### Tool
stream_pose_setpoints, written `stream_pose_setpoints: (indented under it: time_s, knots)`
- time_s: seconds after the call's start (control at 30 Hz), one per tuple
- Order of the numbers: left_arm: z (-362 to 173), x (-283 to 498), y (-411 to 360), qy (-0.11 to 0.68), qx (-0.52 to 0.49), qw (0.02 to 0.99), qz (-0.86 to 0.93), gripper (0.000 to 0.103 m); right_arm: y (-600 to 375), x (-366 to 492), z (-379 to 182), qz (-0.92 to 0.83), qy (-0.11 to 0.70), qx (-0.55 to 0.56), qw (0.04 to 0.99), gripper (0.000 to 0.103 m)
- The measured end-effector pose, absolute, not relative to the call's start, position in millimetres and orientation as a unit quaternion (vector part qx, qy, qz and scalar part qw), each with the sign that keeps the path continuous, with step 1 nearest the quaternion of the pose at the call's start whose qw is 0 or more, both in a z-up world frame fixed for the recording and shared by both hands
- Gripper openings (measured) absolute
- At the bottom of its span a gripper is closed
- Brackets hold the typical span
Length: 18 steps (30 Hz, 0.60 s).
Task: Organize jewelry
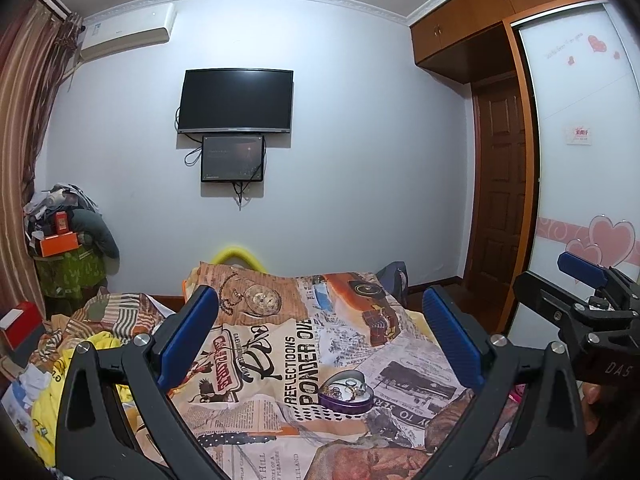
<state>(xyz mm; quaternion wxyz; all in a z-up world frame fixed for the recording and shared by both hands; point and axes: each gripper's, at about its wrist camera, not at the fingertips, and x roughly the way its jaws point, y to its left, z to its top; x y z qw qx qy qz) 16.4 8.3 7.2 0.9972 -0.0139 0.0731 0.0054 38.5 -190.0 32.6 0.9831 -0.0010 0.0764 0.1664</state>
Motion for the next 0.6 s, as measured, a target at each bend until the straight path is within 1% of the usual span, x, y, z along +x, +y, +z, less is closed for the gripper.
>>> stream_pose_setpoints:
  time_s: [0.6]
  knots:
    - [6.5,18.6,9.8,0.077,-0.019,0.997,0.004,0.103,-192.2,41.4,36.7,0.17,0.086,0.001,0.982,0.103]
